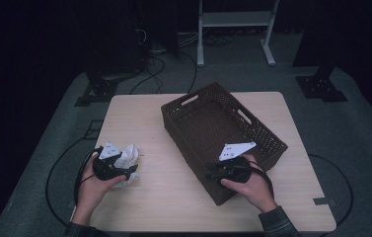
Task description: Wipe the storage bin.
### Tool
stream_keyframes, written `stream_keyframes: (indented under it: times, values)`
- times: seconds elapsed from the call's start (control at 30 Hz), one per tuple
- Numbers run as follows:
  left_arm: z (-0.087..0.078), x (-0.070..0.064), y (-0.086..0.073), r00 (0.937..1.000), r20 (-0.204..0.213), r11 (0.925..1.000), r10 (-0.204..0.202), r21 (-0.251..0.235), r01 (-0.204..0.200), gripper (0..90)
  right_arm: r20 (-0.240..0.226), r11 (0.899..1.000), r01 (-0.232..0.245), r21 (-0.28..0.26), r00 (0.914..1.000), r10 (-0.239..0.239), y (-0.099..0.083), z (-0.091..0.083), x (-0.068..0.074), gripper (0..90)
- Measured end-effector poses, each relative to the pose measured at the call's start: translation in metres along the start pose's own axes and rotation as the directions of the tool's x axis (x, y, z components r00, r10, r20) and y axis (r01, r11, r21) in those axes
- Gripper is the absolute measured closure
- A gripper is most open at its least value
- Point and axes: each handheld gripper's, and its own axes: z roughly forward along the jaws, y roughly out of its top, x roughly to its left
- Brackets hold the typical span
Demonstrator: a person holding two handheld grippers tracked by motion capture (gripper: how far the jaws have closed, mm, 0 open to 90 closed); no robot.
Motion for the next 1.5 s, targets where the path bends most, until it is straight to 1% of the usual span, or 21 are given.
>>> stream_keyframes:
  times: [0.07, 0.13, 0.17, 0.2, 0.23, 0.3, 0.33, 0.47, 0.53, 0.57, 0.63, 0.73, 0.8, 0.87, 0.9, 0.97, 1.07, 1.2, 1.23, 1.3, 1.5]
  values:
    - [0.004, 0.007, -0.001, 0.9998, -0.020, 0.9998, -0.003, 0.018, 0.004, 16.9, 0.001, 1.000, 0.001, 0.000, 1.0000, -0.001, 0.000, 0.000, 0.000, 63.3]
    - [0.006, 0.009, -0.001, 0.9997, -0.023, 0.9997, 0.000, 0.026, 0.000, 16.2, 0.000, 1.000, -0.001, 0.000, 1.0000, 0.001, 0.000, 0.000, 0.000, 63.3]
    - [0.010, 0.013, -0.002, 0.9995, -0.028, 0.9995, -0.014, 0.028, 0.015, 16.0, 0.000, 1.000, -0.001, 0.000, 1.0000, 0.001, 0.000, 0.000, 0.000, 63.4]
    - [0.010, 0.013, -0.002, 0.9995, -0.028, 0.9995, -0.014, 0.028, 0.015, 15.3, 0.000, 1.000, -0.001, 0.001, 1.0000, 0.001, 0.000, 0.000, 0.000, 63.4]
    - [0.015, 0.016, -0.003, 0.9991, -0.038, 0.9986, -0.020, 0.048, 0.022, 14.3, 0.000, 1.000, -0.002, 0.001, 1.0000, 0.002, 0.000, 0.000, 0.000, 63.3]
    - [0.018, 0.019, -0.004, 0.9988, -0.031, 0.9973, -0.039, 0.061, 0.040, 11.8, 0.000, 1.000, -0.002, 0.001, 1.0000, 0.002, 0.000, 0.000, 0.000, 63.4]
    - [0.018, 0.019, -0.004, 0.9988, -0.031, 0.9973, -0.039, 0.061, 0.040, 11.3, 0.000, 1.000, -0.002, 0.001, 1.0000, 0.002, 0.000, 0.000, 0.000, 63.4]
    - [0.030, 0.025, -0.010, 0.9970, -0.054, 0.9922, -0.056, 0.108, 0.062, 8.4, -0.001, 1.000, -0.003, 0.002, 1.0000, 0.003, 0.001, 0.000, 0.000, 63.3]
    - [0.034, 0.028, -0.013, 0.9964, -0.048, 0.9912, -0.070, 0.109, 0.075, 8.4, -0.001, 1.000, -0.003, 0.003, 1.0000, 0.003, 0.001, 0.000, 0.000, 63.3]
    - [0.036, 0.029, -0.015, 0.9956, -0.052, 0.9896, -0.079, 0.117, 0.084, 8.4, -0.001, 1.000, -0.002, 0.002, 1.0000, 0.002, 0.001, 0.000, 0.000, 63.3]
    - [0.041, 0.029, -0.016, 0.9958, -0.054, 0.9856, -0.074, 0.149, 0.081, 7.1, -0.002, 1.000, -0.004, 0.002, 1.0000, 0.004, 0.000, 0.000, 0.000, 63.3]
    - [0.044, 0.028, -0.017, 0.9962, -0.053, 0.9833, -0.069, 0.165, 0.077, 6.6, 0.001, 1.000, 0.001, 0.000, 1.0000, -0.001, 0.000, 0.000, 0.000, 63.3]
    - [0.046, 0.029, -0.018, 0.9955, -0.056, 0.9791, -0.077, 0.184, 0.086, 6.6, 0.002, 1.000, 0.000, 0.001, 1.0000, 0.000, 0.000, 0.000, 0.000, 63.4]
    - [0.048, 0.031, -0.020, 0.9946, -0.046, 0.9716, -0.093, 0.214, 0.101, 6.6, 0.001, 1.000, 0.001, 0.000, 1.0000, -0.001, 0.000, 0.000, 0.000, 63.3]
    - [0.048, 0.032, -0.022, 0.9941, -0.042, 0.9718, -0.100, 0.210, 0.107, 6.6, 0.001, 1.000, 0.001, 0.000, 1.0000, -0.001, 0.000, 0.000, 0.000, 63.3]
    - [0.049, 0.033, -0.025, 0.9913, -0.033, 0.9679, -0.127, 0.214, 0.132, 6.6, 0.000, 1.000, 0.000, 0.000, 1.0000, 0.000, 0.000, 0.000, 0.000, 63.4]
    - [0.048, 0.034, -0.026, 0.9913, -0.023, 0.9681, -0.130, 0.213, 0.131, 9.0, -0.002, 1.000, -0.002, 0.000, 1.0000, 0.002, 0.000, 0.000, 0.000, 63.5]
    - [0.046, 0.033, -0.027, 0.9926, -0.022, 0.9711, -0.120, 0.205, 0.122, 13.9, -0.008, 1.000, -0.008, -0.001, 0.9999, 0.008, -0.001, 0.000, 0.000, 64.2]
    - [0.045, 0.032, -0.027, 0.9936, -0.012, 0.9738, -0.112, 0.198, 0.112, 16.5, -0.011, 1.000, -0.008, 0.000, 0.9999, 0.008, -0.002, -0.001, 0.001, 64.2]
    - [0.044, 0.032, -0.028, 0.9940, -0.012, 0.9752, -0.108, 0.193, 0.109, 21.0, -0.014, 1.000, 0.002, 0.005, 0.9999, -0.001, -0.002, -0.001, 0.001, 64.2]
    - [0.042, 0.030, -0.027, 0.9948, -0.003, 0.9770, -0.102, 0.188, 0.101, 28.2, -0.026, 0.999, 0.031, 0.010, 0.9992, -0.031, -0.004, -0.004, 0.005, 64.4]
